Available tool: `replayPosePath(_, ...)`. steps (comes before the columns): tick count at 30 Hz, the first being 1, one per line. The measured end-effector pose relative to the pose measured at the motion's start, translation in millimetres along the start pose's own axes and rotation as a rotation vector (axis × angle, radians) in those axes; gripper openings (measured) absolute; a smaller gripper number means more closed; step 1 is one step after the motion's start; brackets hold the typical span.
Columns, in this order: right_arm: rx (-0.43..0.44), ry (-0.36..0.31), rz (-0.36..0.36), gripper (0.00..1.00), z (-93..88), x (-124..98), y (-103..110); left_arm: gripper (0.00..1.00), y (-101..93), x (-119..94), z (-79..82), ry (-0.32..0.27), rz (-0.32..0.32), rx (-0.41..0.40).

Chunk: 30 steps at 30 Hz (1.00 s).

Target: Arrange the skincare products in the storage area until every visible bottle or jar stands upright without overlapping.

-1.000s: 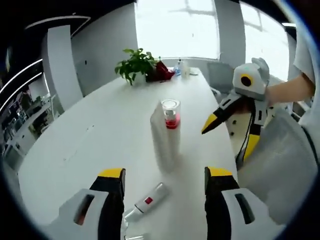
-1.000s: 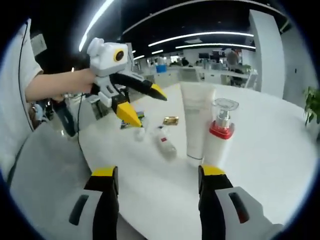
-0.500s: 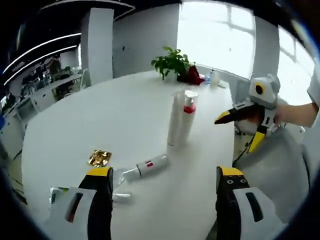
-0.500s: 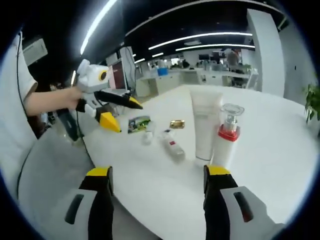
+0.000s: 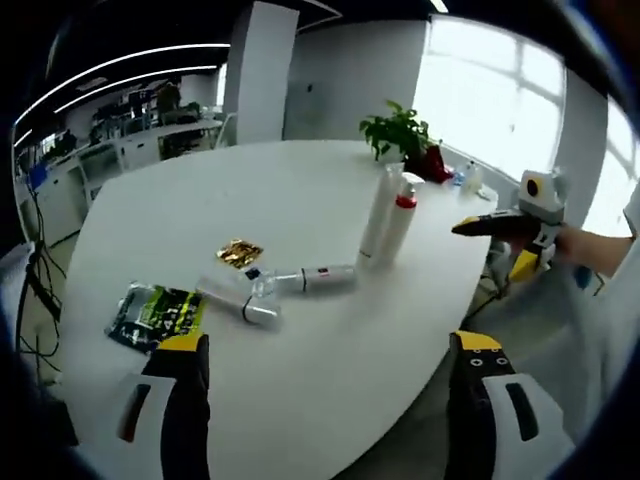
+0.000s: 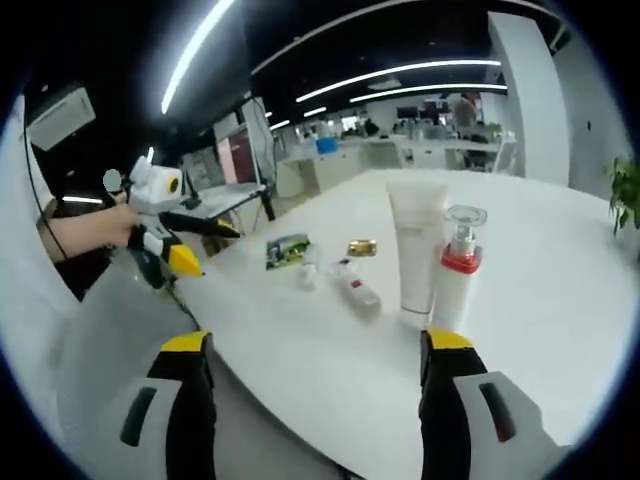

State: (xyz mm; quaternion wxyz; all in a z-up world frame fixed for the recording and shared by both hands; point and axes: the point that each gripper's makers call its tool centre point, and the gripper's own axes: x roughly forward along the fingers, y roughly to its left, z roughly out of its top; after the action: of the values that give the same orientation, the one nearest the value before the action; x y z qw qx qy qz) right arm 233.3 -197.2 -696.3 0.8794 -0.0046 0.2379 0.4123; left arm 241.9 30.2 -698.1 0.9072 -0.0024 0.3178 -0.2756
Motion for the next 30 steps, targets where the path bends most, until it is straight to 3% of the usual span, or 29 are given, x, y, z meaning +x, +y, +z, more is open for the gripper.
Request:
replayPosePath(9, 0.024, -0.005, 0.035, 0.91, -5.1, -15.0, 2.6, 0.99, -2.7, -36.4, -26.9, -0.002, 0.091, -0.080)
replayPosePath(19, 0.058, 0.010, 0.029, 1.00, -9.3, -23.5, 3.5, 0.99, 0.9, -46.1, -37.9, -0.005, 0.107, -0.103)
replayPosePath(26, 0.069, 0.009, 0.003, 1.00, -2.2, -18.5, 8.3, 0.99, -2.7, -46.9, -31.6, -0.006, 0.045, -0.096)
replayPosePath(30, 0.038, 0.008, 0.000, 1.00, 7.1, -7.6, 9.4, 0.99, 4.9, -51.8, -18.0, -0.083, 0.042, -0.068)
